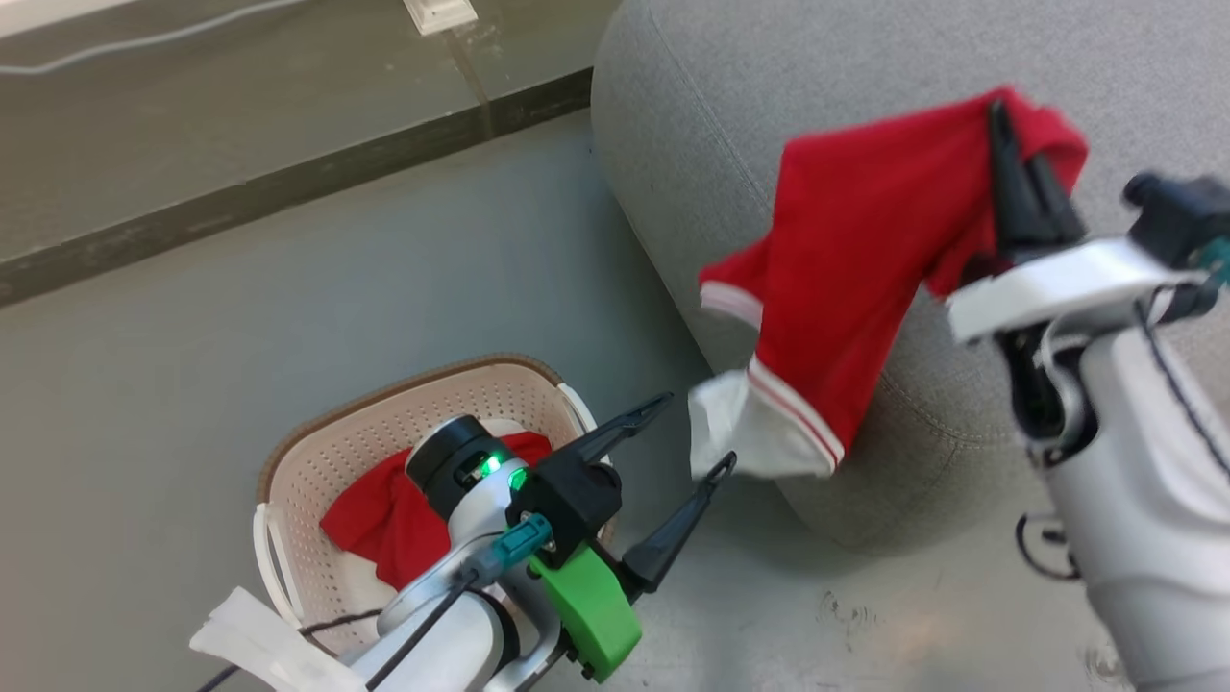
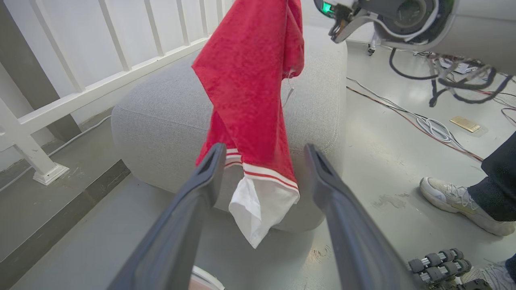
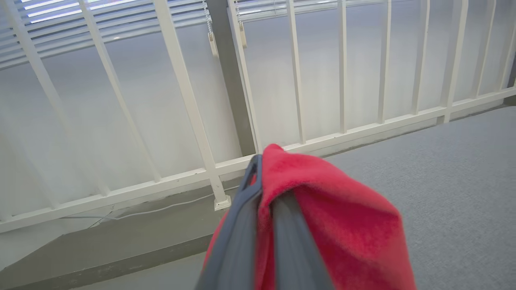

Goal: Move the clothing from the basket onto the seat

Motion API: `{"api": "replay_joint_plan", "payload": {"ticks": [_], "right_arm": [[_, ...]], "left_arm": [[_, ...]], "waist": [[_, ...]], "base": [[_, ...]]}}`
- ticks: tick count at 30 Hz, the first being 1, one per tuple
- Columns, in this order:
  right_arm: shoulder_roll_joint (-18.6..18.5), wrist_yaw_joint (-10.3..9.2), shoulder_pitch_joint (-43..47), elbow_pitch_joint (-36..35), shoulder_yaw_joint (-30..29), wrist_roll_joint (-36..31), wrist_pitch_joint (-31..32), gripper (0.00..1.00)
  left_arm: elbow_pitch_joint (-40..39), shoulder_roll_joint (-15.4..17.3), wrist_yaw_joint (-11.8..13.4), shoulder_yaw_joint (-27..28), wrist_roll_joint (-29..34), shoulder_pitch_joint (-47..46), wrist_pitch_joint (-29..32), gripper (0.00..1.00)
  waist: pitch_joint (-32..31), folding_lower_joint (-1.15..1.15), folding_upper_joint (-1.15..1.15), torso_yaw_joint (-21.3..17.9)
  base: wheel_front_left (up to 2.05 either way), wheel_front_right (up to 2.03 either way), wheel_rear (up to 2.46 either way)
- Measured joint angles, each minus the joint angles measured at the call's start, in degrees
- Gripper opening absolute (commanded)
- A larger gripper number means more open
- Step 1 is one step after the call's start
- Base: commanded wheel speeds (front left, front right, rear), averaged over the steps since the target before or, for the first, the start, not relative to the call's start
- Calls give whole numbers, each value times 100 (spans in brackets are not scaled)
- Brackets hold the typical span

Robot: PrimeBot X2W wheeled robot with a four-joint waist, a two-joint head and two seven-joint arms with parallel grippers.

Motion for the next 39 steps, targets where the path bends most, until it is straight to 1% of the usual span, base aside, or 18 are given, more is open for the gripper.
{"api": "replay_joint_plan", "payload": {"ticks": [4, 7, 12, 13, 19, 24, 29, 33, 39], "right_arm": [[-171, -14, -526, 8, -303, 31, -1, 0], [-259, -108, -965, 60, -572, 156, -42, 0], [-402, -116, -1650, 265, -845, 277, -43, 0], [-477, -164, -1762, 328, -900, 296, -41, 0], [-944, -263, -2387, 682, -1294, 354, -13, 0], [-1293, -265, -2721, 990, -1524, 388, 33, 0], [-1568, -265, -2814, 1343, -1631, 398, 65, 0], [-1508, -258, -2805, 1681, -1638, 456, 92, 0], [-1129, -194, -2617, 2236, -1593, 625, 83, 0]], "left_arm": [[-13, 27, 0, -19, 63, -122, 29, 100], [-51, 37, -2, -37, 136, -238, 74, 100], [-89, 30, -7, -121, 182, -448, 86, 100], [-99, 19, -8, -155, 183, -491, 114, 100], [-145, -115, -32, -232, 190, -693, 124, 100], [-149, -125, -33, -320, 191, -744, 152, 100], [-157, -127, -60, -368, 236, -839, 204, 100], [-165, -116, -64, -361, 240, -959, 226, 100], [-123, -64, -65, -348, 363, -1058, 215, 100]], "waist": [[170, 0, 0, -37], [300, 0, 0, -50], [527, 0, 0, -40], [571, 0, 0, -29], [825, 0, 0, 105], [1051, 0, 0, 254], [1315, 0, 0, 411], [1542, 0, 0, 535], [1851, 1, 0, 665]], "base": [[0, 0, 0], [0, 0, 0], [0, 0, 0], [0, 0, 0], [0, 0, 0], [0, 0, 0], [0, 0, 0], [0, 0, 0], [0, 0, 0]]}}
